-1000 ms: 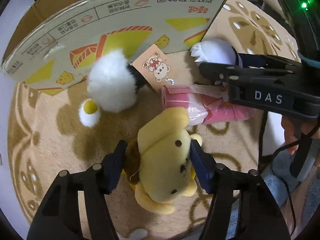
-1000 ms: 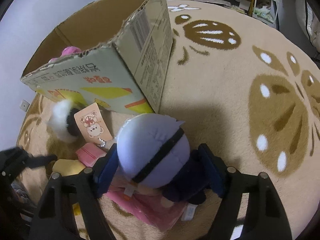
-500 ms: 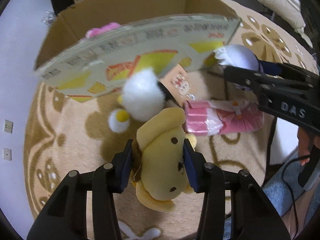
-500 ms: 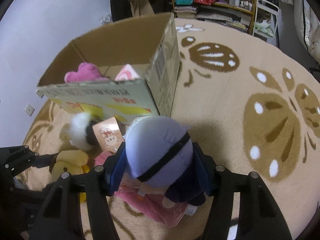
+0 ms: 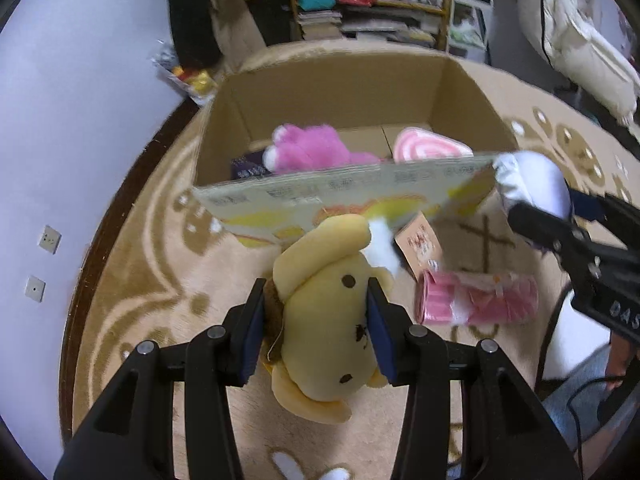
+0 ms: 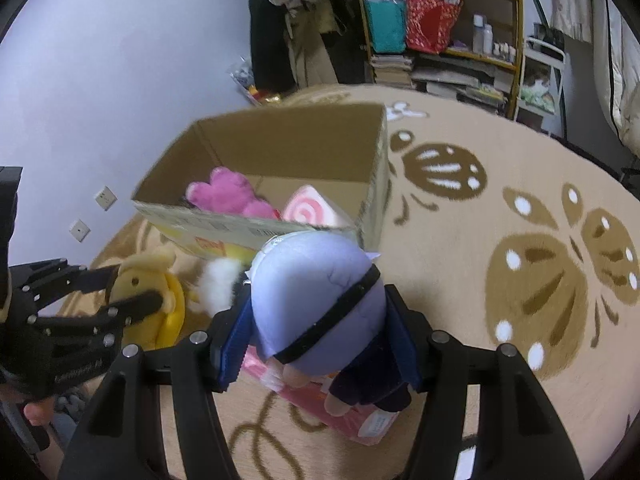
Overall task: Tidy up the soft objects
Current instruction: 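Lift both plushes over the box and open both tools to drop them inside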
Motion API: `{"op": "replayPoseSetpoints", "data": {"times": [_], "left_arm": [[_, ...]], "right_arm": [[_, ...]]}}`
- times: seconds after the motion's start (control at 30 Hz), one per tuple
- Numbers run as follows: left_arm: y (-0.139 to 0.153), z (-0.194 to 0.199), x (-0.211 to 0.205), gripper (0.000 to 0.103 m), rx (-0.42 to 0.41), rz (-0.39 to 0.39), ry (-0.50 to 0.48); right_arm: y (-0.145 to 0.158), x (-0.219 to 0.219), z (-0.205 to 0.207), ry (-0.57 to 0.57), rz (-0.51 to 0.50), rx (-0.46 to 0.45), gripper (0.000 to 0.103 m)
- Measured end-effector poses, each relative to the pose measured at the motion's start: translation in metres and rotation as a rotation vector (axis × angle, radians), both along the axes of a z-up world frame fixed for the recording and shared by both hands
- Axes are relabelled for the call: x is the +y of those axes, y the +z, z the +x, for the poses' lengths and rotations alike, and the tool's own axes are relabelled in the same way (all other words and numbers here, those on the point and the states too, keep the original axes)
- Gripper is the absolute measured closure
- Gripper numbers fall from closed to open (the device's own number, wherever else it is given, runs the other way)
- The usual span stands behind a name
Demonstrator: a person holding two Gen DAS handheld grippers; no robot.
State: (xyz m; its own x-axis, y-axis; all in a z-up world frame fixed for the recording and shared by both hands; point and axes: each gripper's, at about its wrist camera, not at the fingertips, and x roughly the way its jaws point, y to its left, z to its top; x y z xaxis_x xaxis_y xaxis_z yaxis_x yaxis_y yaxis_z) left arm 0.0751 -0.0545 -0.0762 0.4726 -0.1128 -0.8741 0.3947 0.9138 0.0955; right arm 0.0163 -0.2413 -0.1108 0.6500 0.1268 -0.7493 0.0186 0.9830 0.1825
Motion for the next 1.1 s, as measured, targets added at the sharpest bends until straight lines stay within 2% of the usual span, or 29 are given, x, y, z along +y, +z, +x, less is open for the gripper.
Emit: {"op": "replayPoseSetpoints", "data": {"times": [0.3, 0.63, 1.0, 1.1], "left_arm": [[0.030, 0.003, 0.011, 0.058, -0.077, -0.041, 0.044], [0.088, 0.002, 0.022, 0.058, -0.274, -0.082, 0.063], [0.112, 0.019, 0.008, 0.057, -0.431, -0.085, 0.044], [0.113, 0.020, 0.004, 0.057, -0.446, -0.081, 0.030]], "right_arm": [[0.029, 0.012, -0.006, 0.030, 0.004, -0.094, 0.038], [0.059, 0.015, -0.012, 0.061, 0.015, -0.215, 0.038], [0.073, 0.007, -0.002, 0.039, 0.027, -0.291, 0.038], [0.076, 0.007, 0.002, 0.040, 0.022, -0.313, 0.038]]}}
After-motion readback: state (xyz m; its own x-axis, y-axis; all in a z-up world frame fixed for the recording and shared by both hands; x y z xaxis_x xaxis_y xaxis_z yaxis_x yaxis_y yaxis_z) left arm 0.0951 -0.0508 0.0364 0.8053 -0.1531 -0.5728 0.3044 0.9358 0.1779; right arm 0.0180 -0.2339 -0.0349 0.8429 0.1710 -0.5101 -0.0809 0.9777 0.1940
